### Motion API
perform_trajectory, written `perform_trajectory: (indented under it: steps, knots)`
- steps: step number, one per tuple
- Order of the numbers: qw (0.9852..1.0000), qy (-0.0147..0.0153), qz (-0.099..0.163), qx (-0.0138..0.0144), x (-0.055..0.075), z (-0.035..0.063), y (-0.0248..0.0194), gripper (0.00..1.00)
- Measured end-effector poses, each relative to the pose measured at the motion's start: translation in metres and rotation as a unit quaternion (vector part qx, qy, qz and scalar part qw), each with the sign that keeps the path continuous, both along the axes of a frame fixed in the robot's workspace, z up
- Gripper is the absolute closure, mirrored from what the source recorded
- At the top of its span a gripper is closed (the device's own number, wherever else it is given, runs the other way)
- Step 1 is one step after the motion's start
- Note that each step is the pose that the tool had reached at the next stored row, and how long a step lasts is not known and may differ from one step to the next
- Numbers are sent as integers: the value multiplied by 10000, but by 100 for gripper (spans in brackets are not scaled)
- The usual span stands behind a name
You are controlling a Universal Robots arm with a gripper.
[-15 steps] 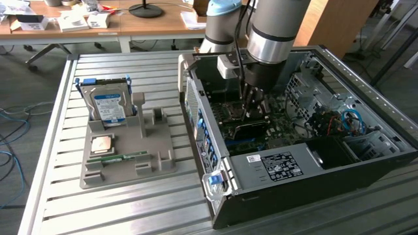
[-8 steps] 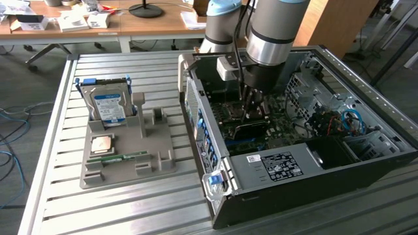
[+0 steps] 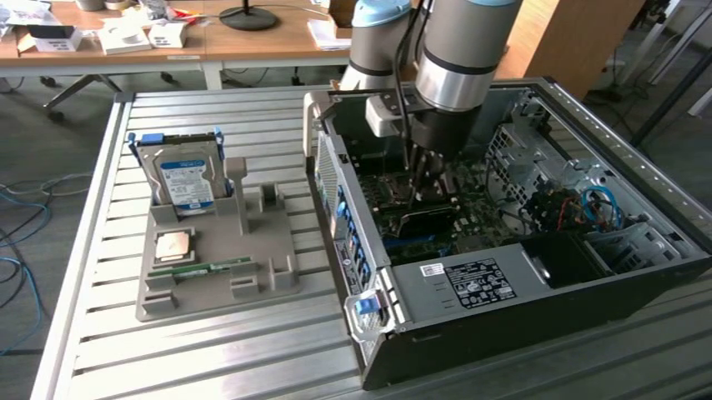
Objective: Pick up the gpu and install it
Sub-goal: 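Press down on the gpu until it lock into place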
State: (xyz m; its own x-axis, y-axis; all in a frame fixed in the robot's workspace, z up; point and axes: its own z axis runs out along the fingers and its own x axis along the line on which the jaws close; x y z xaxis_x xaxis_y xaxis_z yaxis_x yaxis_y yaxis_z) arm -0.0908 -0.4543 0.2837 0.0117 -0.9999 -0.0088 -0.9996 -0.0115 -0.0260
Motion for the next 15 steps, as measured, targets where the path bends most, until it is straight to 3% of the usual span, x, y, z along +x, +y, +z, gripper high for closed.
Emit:
perform_trajectory:
  steps: [15]
  knots:
    - [10000, 1, 0, -3, -3, -76, 9, 89]
